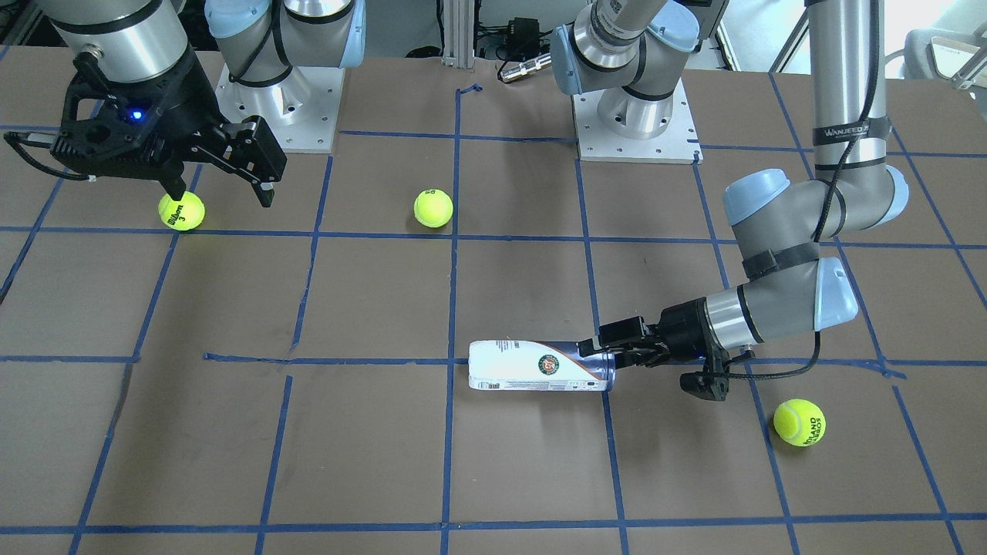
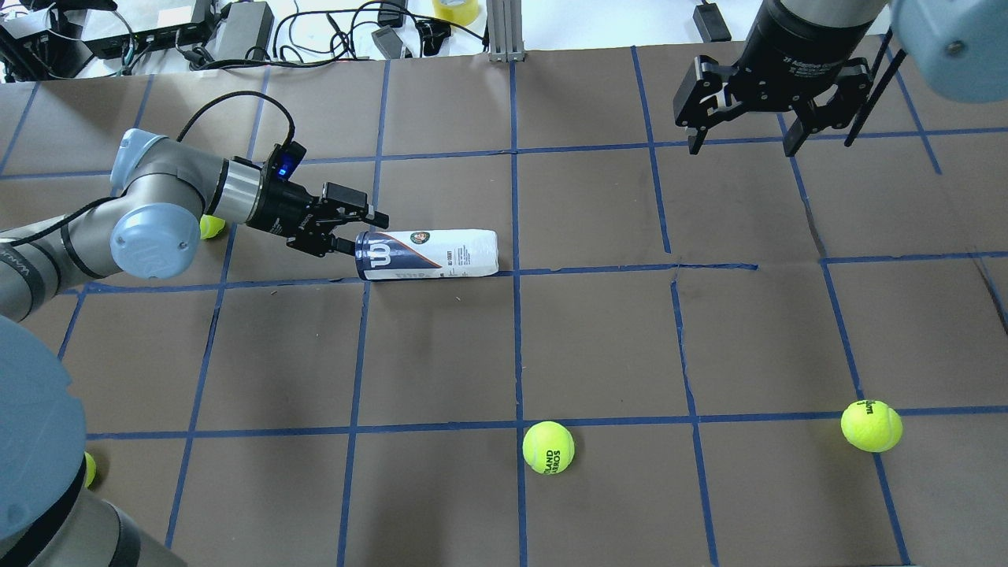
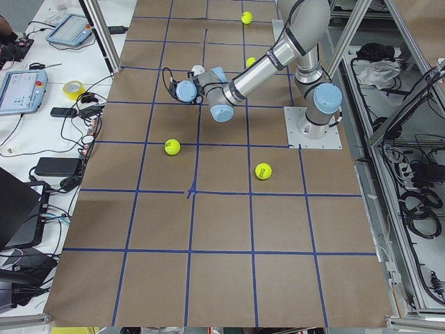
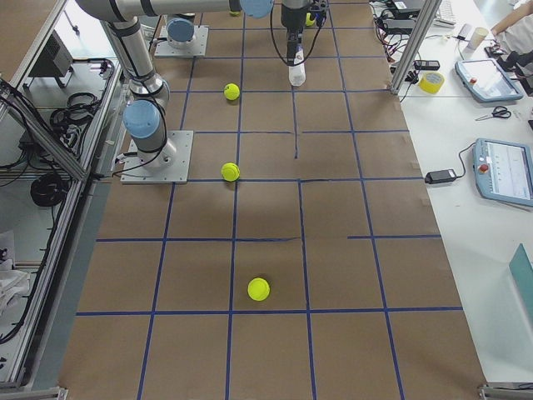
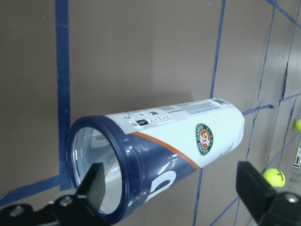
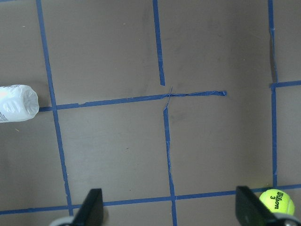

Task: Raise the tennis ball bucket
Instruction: 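Grasp the lying can's rim end with the left gripper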

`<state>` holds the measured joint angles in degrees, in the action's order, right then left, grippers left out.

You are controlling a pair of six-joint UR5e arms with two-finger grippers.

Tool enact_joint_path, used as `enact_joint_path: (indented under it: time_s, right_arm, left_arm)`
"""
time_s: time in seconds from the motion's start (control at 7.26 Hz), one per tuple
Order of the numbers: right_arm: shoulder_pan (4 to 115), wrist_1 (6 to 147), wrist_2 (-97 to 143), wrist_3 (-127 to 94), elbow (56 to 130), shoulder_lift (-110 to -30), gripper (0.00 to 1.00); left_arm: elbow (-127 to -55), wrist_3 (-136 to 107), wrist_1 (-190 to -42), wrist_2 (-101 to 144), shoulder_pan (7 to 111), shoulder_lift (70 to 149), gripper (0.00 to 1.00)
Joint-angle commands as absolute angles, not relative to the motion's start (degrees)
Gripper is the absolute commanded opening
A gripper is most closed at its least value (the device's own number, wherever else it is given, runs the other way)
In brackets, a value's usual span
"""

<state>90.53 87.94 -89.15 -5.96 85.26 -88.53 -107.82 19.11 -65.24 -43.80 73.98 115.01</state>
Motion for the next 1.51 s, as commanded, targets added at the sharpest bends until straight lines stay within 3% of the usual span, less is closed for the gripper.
enact_joint_path:
  time_s: [0.0,0.14,0.28,0.41,0.69,1.38]
  right_arm:
    - [90.5,88.1,-89.1,-6.2,85.3,-88.5,1.0]
    - [90.4,88.3,-89.1,-6.2,85.3,-88.4,1.0]
    - [90.4,88.3,-89.1,-6.2,85.3,-88.4,1.0]
    - [90.3,88.4,-89.1,-6.1,85.3,-88.4,1.0]
    - [90.2,88.4,-89.1,-5.8,85.3,-88.3,1.0]
    - [90.2,88.4,-89.1,-5.8,85.3,-88.3,1.0]
  left_arm:
    - [-108.3,18.8,-65.2,-43.5,75.3,115.3,1.0]
    - [-108.3,19.0,-65.2,-43.5,75.4,115.3,0.89]
    - [-108.2,19.0,-65.2,-43.5,75.4,115.3,0.37]
    - [-108.2,18.3,-65.2,-43.5,75.4,115.3,0.0]
    - [-107.6,13.6,-64.8,-43.5,75.4,115.3,0.0]
    - [-94.0,-7.9,-64.9,-44.6,79.1,113.8,0.0]
